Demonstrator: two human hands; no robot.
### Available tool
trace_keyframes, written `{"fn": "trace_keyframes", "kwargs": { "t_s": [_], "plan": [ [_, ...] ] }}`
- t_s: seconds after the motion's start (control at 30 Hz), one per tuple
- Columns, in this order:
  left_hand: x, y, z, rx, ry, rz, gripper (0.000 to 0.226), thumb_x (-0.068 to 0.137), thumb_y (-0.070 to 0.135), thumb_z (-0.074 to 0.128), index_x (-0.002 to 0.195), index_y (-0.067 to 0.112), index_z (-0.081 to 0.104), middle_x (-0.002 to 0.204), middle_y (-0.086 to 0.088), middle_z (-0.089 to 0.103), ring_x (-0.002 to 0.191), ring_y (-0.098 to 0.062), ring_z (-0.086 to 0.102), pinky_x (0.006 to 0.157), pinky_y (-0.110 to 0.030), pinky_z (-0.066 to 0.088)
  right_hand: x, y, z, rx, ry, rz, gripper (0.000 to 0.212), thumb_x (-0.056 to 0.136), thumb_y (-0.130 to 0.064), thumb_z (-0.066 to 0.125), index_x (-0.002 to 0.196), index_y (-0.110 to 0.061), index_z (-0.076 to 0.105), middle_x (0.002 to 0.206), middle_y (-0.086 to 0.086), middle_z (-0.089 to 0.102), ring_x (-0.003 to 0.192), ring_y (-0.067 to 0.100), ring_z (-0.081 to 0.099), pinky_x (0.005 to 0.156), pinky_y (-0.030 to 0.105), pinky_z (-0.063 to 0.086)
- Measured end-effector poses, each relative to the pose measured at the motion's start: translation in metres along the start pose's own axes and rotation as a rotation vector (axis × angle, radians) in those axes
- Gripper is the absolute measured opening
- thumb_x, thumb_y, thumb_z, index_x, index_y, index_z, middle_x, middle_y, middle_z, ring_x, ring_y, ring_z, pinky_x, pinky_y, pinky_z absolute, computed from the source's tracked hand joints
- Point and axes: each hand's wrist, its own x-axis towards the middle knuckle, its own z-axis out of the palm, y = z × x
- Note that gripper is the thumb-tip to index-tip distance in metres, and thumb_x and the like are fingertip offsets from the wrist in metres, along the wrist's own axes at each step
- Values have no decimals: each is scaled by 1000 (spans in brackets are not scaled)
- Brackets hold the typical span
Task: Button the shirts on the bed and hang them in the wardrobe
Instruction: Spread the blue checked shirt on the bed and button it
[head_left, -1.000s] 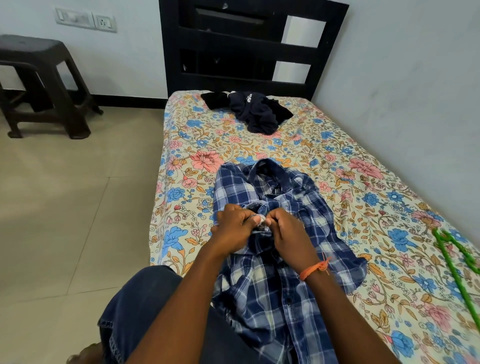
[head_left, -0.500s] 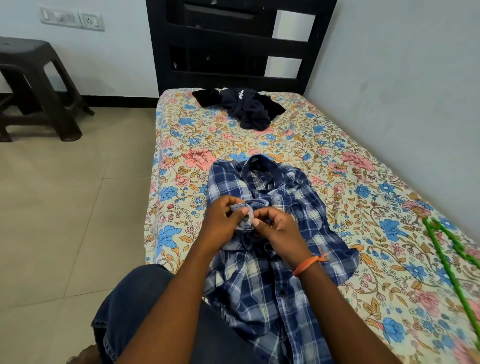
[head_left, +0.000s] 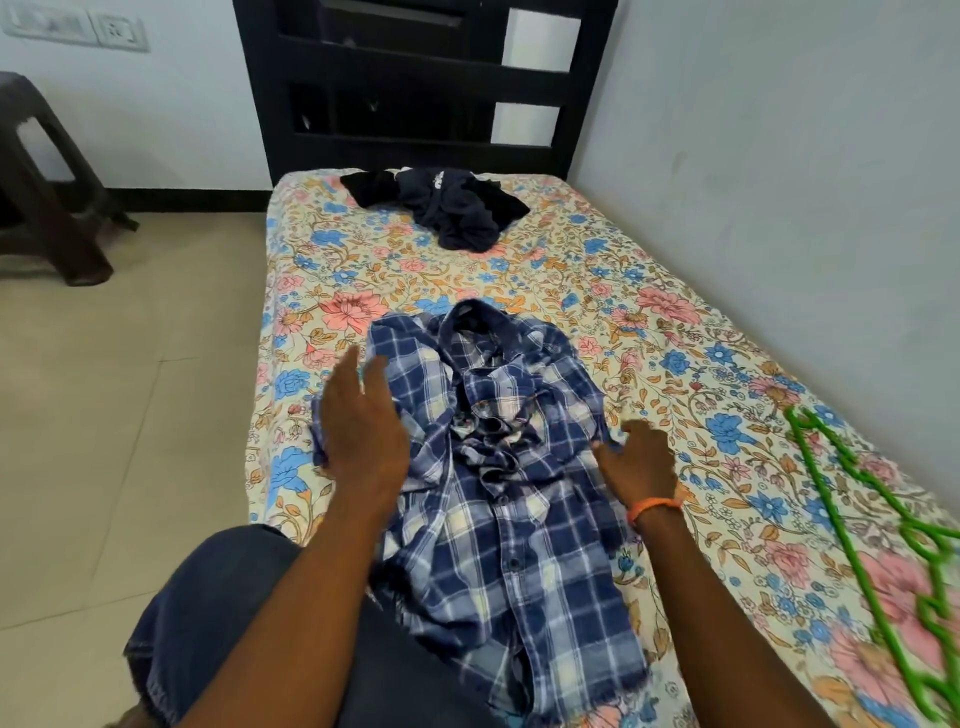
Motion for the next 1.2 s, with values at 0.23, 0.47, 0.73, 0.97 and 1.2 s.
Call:
{"fn": "trace_keyframes", "kwargs": {
  "t_s": [0.23, 0.47, 0.73, 0.97, 1.2],
  "plan": [
    [-42, 39, 29, -15, -161, 614, 36, 79, -2, 67, 115, 1, 62, 114, -16, 60, 104, -31, 57, 86, -45, 53, 6, 33, -17, 248, -219, 38, 42, 79, -27, 82, 64, 3, 57, 63, 19, 57, 61, 24, 52, 60, 31, 45],
    [-77, 104, 23, -460, -704, 273, 78, 79, 66, 66, 137, 21, 41, 126, 3, 54, 112, -13, 52, 92, -33, 48, -12, -45, -65, 854, -59, -179, 8, 95, -13, 63, 93, -9, 70, 87, 8, 71, 76, 20, 66, 69, 34, 55],
    [-46, 102, 20, -1406, -790, -645, 21, 101, 19, 47, 113, 7, 61, 110, -24, 68, 84, -28, 65, 78, -47, 54, -27, -83, -74, 834, -357, -410, 34, 91, -27, 66, 124, -21, 60, 122, 1, 68, 105, 10, 65, 81, 25, 55],
    [-29, 47, 16, -1666, -784, -883, 40, 95, 26, 56, 126, 1, 57, 115, -25, 66, 94, -35, 67, 78, -47, 58, -40, -65, -31, 351, -596, -490, 19, 83, -40, 74, 79, -22, 71, 87, 0, 71, 82, 15, 66, 85, 43, 52],
    [-31, 44, 26, -1595, -597, -949, 13, 101, 15, 50, 103, 5, 56, 87, -12, 70, 73, -23, 69, 66, -37, 58, -54, -64, -36, 372, -773, -422, 62, 70, -54, 79, 93, 1, 63, 80, 6, 59, 72, 16, 52, 67, 28, 47]
  ]
}}
